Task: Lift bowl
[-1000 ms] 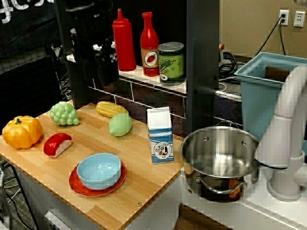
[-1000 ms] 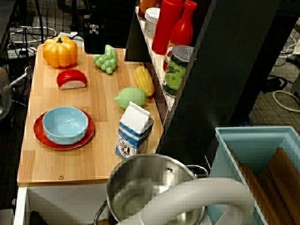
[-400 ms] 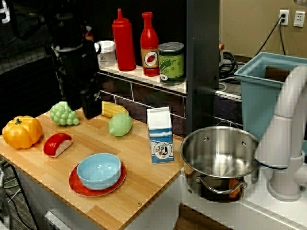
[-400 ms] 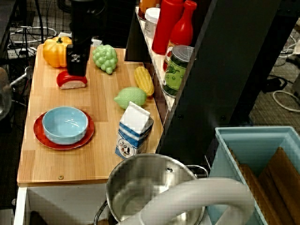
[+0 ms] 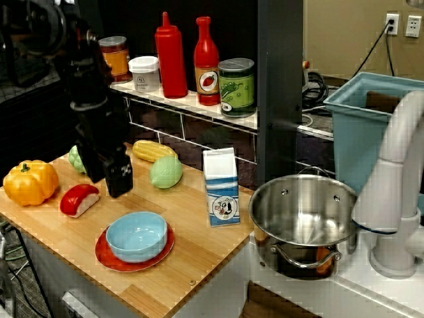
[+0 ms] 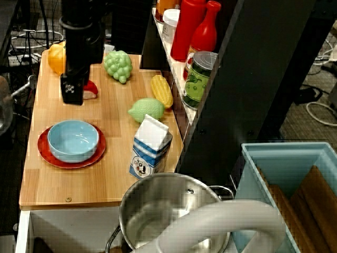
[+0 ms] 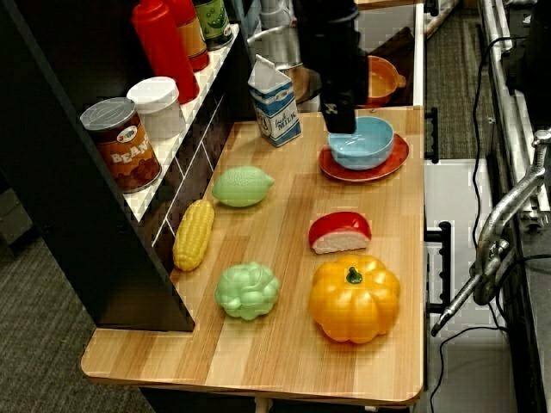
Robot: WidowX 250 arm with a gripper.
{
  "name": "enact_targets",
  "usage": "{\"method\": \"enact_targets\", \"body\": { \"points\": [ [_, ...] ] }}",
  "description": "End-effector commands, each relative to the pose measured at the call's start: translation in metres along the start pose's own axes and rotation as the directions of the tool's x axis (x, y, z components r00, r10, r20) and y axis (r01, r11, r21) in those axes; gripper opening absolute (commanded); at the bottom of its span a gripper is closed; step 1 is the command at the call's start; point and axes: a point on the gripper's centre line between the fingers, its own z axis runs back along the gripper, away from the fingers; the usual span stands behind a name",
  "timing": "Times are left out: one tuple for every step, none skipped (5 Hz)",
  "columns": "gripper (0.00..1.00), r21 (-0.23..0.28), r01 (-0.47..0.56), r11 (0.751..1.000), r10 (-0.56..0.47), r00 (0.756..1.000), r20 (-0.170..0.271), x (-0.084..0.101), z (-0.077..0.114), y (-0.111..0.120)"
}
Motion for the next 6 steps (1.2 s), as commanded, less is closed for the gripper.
{"method": "enact_targets", "body": {
  "points": [
    [1.0, 0.027, -0.076, 0.997, 0.072, 0.991, 0.112, 0.004, 0.019, 0.006],
    [1.0, 0.011, -0.107, 0.994, 0.104, 0.984, 0.142, 0.002, 0.012, 0.006],
    [1.0, 0.028, -0.097, 0.995, 0.093, 0.987, 0.129, 0.003, 0.004, 0.003],
    [1.0, 0.056, -0.087, 0.995, 0.079, 0.988, 0.135, 0.009, -0.01, 0.0],
    [1.0, 0.063, -0.098, 0.993, 0.088, 0.986, 0.139, 0.011, -0.018, 0.001],
    [1.0, 0.063, -0.132, 0.989, 0.121, 0.98, 0.155, 0.008, -0.02, 0.003]
  ]
}}
